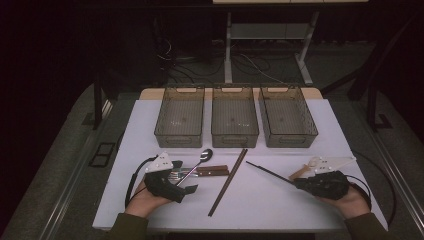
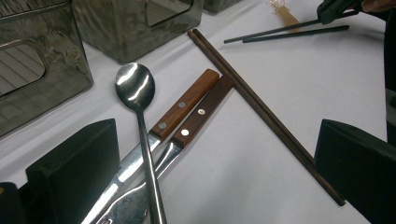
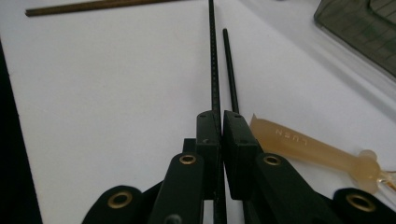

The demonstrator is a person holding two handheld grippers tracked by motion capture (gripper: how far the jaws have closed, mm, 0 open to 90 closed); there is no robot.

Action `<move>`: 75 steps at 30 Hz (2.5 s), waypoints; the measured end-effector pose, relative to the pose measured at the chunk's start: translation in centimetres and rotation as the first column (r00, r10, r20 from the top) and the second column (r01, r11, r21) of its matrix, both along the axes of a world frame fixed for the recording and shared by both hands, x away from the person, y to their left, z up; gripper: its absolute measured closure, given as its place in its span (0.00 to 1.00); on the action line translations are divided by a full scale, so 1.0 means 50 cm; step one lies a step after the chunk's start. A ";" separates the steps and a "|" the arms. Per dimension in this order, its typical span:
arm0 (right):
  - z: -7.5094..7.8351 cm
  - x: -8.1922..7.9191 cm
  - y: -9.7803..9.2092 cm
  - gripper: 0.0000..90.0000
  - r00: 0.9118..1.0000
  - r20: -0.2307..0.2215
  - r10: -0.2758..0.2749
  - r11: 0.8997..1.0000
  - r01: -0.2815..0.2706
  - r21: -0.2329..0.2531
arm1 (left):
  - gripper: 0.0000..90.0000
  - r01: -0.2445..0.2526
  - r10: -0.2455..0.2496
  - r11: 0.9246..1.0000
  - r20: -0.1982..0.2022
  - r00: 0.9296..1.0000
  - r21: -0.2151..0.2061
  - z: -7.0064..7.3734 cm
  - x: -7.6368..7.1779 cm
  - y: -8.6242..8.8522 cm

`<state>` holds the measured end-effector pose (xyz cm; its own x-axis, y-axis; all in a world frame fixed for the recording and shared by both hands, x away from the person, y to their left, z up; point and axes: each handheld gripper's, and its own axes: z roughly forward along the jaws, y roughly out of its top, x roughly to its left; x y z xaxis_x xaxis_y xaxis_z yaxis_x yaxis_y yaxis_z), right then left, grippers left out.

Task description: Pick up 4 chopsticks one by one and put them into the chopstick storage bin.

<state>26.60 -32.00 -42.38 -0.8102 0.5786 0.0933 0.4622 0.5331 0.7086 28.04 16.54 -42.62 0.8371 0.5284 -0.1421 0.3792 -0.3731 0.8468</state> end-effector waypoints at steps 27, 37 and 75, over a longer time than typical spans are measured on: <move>0.094 0.049 0.060 0.94 0.999 0.048 -0.006 0.988 -0.001 0.156 | 0.00 0.005 -0.005 1.000 -0.008 1.000 0.010 -0.012 -0.006 0.009; 0.109 0.085 0.107 0.94 0.999 0.053 -0.010 0.987 0.001 0.162 | 0.00 0.012 -0.012 1.000 -0.002 1.000 -0.001 -0.012 -0.006 0.007; 0.187 0.210 0.286 0.94 0.991 0.128 -0.048 0.978 0.021 0.207 | 0.00 0.021 -0.020 1.000 0.009 1.000 -0.019 -0.009 -0.010 0.004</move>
